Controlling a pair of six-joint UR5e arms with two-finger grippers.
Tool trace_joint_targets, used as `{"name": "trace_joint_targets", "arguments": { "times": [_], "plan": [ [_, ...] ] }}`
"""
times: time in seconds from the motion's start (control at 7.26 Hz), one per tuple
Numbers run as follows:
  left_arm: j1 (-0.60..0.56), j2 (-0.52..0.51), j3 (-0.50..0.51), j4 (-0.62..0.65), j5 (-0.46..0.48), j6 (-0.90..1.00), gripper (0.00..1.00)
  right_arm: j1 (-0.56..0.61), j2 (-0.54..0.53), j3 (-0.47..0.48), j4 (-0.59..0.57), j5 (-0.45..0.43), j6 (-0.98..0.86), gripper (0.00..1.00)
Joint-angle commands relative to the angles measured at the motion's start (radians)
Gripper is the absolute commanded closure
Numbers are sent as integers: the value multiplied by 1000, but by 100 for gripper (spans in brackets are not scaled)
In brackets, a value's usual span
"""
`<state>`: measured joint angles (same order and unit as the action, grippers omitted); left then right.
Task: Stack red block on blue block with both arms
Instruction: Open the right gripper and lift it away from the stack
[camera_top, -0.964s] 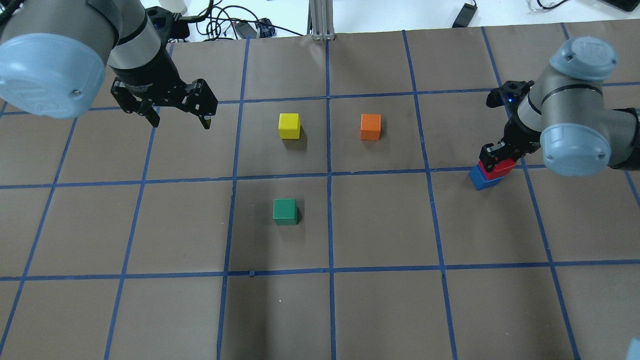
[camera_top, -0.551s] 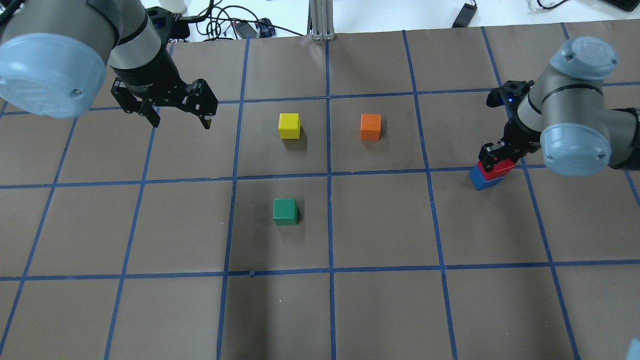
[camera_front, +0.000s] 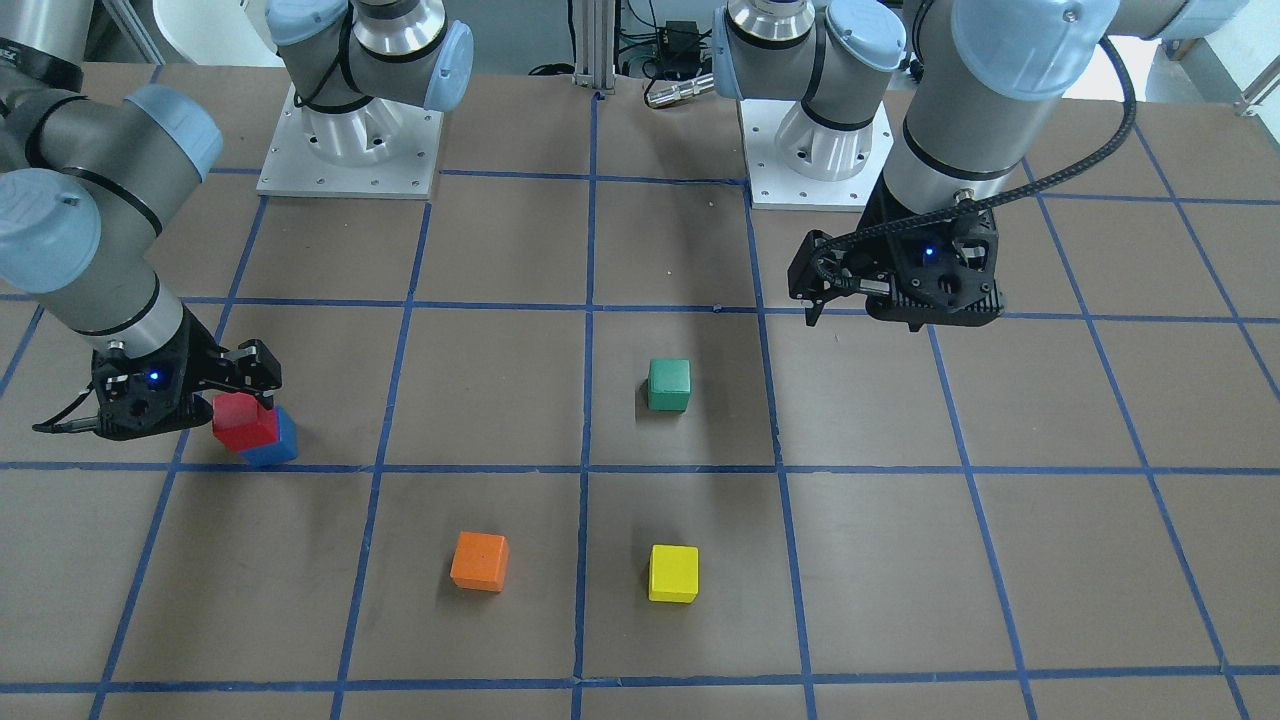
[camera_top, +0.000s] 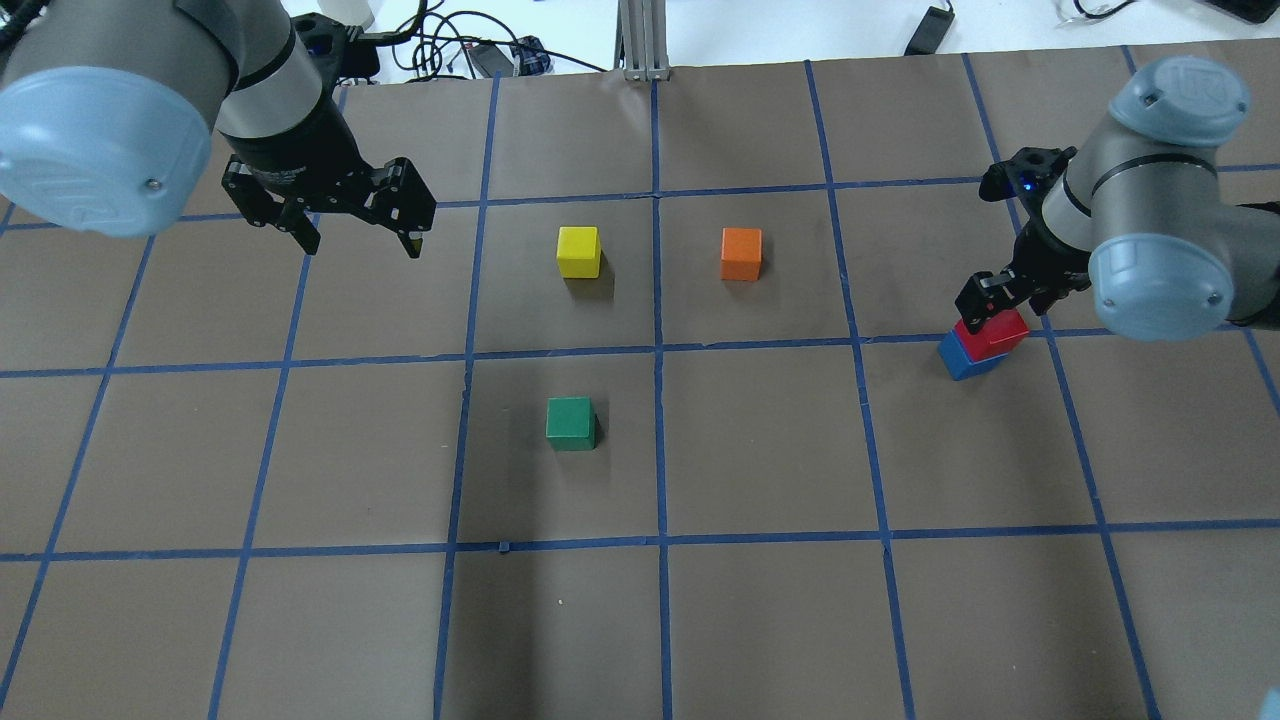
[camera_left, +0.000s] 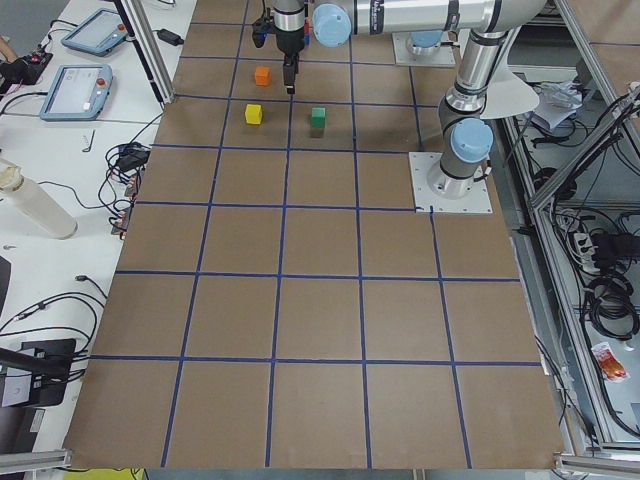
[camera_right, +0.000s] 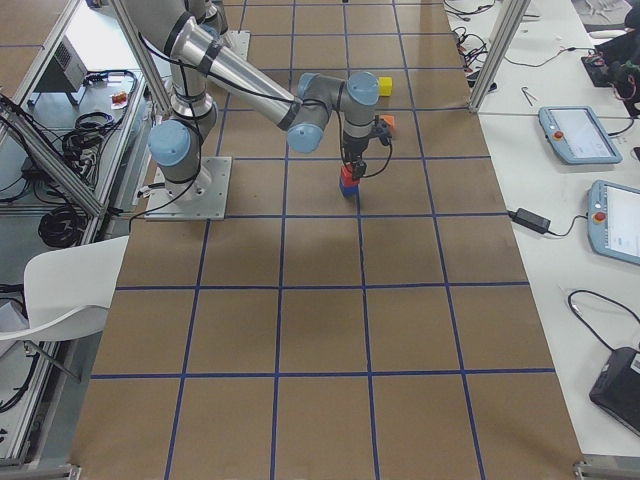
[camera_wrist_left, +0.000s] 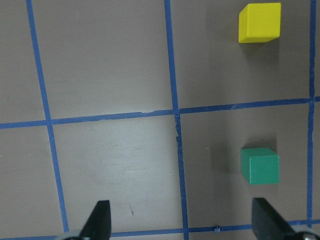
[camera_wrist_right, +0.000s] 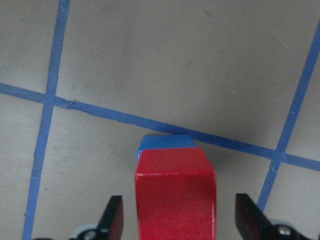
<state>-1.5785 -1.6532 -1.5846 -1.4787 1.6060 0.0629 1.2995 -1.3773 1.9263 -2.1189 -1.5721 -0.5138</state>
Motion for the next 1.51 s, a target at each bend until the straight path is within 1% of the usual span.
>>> {"name": "trace_joint_targets", "arguments": {
  "times": [0.0, 0.14, 0.28, 0.41, 0.55, 0.69, 0.83, 0.96, 1.1, 1.24, 1.38],
  "plan": [
    [0, 0, 0, 2, 0, 0, 0, 3, -20, -109, 174, 6, 38, 0],
    [0, 3, 0, 0, 0, 0, 0, 4, -64, -174, 286, 1, 40, 0],
    [0, 1, 0, 0, 0, 0, 0, 10, -96, -226, 357, 3, 41, 0],
    [2, 3, 0, 2, 0, 2, 0, 21, -121, -272, 452, 7, 95, 0],
    [0, 3, 0, 0, 0, 2, 0, 61, -135, -321, 517, 3, 189, 0],
    [2, 1, 0, 0, 0, 0, 0, 119, -128, -348, 525, -3, 245, 0],
    [0, 3, 0, 0, 0, 0, 0, 179, -137, -348, 528, -19, 282, 0],
    [2, 1, 0, 0, 0, 0, 0, 232, -138, -346, 527, -7, 287, 0],
    [0, 3, 0, 0, 0, 2, 0, 263, -135, -345, 525, -37, 299, 0],
    [2, 3, 0, 0, 0, 0, 0, 264, -137, -349, 522, -102, 299, 0],
    [3, 3, 5, 0, -1, 0, 0, 277, -146, -348, 527, -102, 373, 0]
  ]
}}
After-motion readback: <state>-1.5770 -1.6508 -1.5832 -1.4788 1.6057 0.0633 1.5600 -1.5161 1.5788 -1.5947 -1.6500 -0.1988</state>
